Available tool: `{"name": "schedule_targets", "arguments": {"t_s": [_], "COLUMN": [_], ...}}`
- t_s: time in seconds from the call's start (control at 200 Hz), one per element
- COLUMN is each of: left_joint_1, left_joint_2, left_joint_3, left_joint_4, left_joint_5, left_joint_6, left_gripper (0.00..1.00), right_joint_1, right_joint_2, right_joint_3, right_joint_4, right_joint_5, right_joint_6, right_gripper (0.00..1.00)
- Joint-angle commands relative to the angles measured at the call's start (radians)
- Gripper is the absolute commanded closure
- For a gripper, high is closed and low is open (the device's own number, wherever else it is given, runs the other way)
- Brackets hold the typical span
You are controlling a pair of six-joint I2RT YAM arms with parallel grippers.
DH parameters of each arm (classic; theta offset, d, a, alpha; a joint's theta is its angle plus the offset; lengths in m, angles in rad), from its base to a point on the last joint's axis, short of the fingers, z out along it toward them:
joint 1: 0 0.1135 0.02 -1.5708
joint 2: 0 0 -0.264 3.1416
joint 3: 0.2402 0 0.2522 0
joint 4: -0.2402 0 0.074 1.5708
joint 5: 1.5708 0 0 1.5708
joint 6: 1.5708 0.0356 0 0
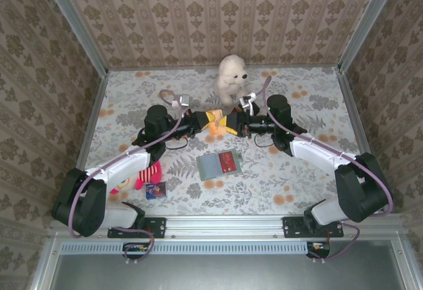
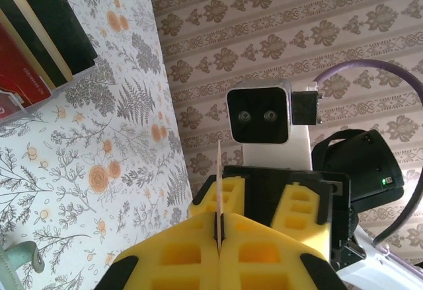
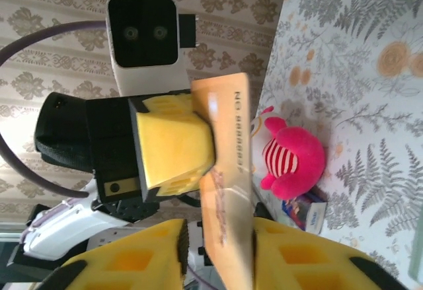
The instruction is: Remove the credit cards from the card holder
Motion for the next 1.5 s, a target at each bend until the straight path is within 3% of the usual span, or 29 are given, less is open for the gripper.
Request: {"name": "schedule_targets", "arguments": {"t_s": [0.0, 0.13, 0.275, 0.395, 0.525, 0.695, 0.965, 1.495], "left_joint_1": [-0.003, -0.001, 0.004, 0.011, -0.001, 0.000, 0.019, 0.058], "left_joint_2": [-0.015, -0.016, -0.036, -0.069, -0.080, -0.079, -0.044, -0.025], "left_joint_3": [0.021, 0.014, 0.035, 0.112, 0.243, 0.300, 0.310, 0.261], "left_joint_4": [-0.003, -0.008, -0.126, -0.491, -0.894, -1.059, -1.143, -1.147], "left_joint_5": [-0.027, -0.023, -0.029, -0.095, -0.223, -0.309, -0.381, -0.361], "left_joint_6": [-0.020, -0.033, 0.001, 0.165, 0.383, 0.490, 0.534, 0.533], "left_gripper": [1.00, 0.99, 0.70, 0.40, 0.24, 0.10, 0.02, 0.00], "right_joint_1": [0.004, 0.003, -0.001, -0.011, -0.020, -0.035, -0.053, -0.100], "right_joint_2": [-0.021, -0.022, -0.032, -0.069, -0.078, -0.012, 0.136, 0.438], "right_joint_3": [-0.018, -0.016, 0.015, 0.097, 0.229, 0.369, 0.534, 0.800], "right_joint_4": [0.094, 0.074, -0.045, -0.388, -0.770, -1.009, -1.076, -1.184], "right_joint_5": [0.049, 0.064, 0.079, 0.147, 0.321, 0.545, 0.804, 0.772], "right_joint_6": [0.027, 0.005, -0.085, -0.326, -0.628, -0.871, -1.070, -1.354], "right_gripper": [0.81, 0.93, 1.00, 1.00, 1.00, 1.00, 1.00, 1.00]}}
